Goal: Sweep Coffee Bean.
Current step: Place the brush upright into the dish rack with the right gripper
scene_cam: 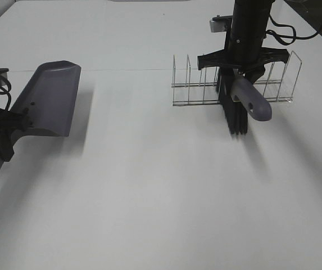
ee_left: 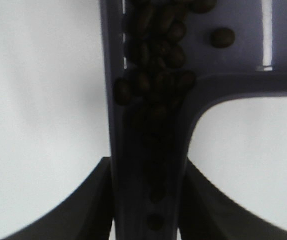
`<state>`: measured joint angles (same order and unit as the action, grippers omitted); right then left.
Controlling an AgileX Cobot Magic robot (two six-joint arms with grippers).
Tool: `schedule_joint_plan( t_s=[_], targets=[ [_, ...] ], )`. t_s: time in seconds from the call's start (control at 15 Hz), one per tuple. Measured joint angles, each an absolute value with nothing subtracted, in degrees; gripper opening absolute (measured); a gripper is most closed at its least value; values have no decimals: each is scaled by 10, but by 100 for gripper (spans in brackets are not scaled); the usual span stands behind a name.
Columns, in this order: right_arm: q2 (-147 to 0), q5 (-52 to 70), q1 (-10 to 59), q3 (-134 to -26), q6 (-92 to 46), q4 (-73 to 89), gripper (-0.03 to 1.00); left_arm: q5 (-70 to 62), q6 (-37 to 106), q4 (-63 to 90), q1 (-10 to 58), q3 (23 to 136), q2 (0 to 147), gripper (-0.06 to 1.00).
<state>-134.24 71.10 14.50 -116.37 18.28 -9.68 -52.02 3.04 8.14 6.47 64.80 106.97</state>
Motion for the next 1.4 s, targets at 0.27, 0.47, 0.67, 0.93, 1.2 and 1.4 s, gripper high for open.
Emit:
schedule_joint_plan(
  t_s=[0.27,0.47,0.67,0.93,1.2,1.4],
  targets=[
    [-1368,710,118,-1223,185,-61,36,-520,30,81,65,648,1070,33],
    [-1376,707,111,-1224,171,-45,36,-520,30,81,65,648,1070,33],
    [-1380,708,111,-1238,171,-46,36,-520,30,81,65,648,1070,33],
    [-1380,710,110,-1265,170,-54,36,-520,30,81,65,648,1070,33],
    [-1377,710,110,-1266,159,-54,36,-520,30,81,65,648,1070,33],
    [-1367,708,110,-1266,157,-54,36,-520,30,81,65,648,1070,33]
  ],
)
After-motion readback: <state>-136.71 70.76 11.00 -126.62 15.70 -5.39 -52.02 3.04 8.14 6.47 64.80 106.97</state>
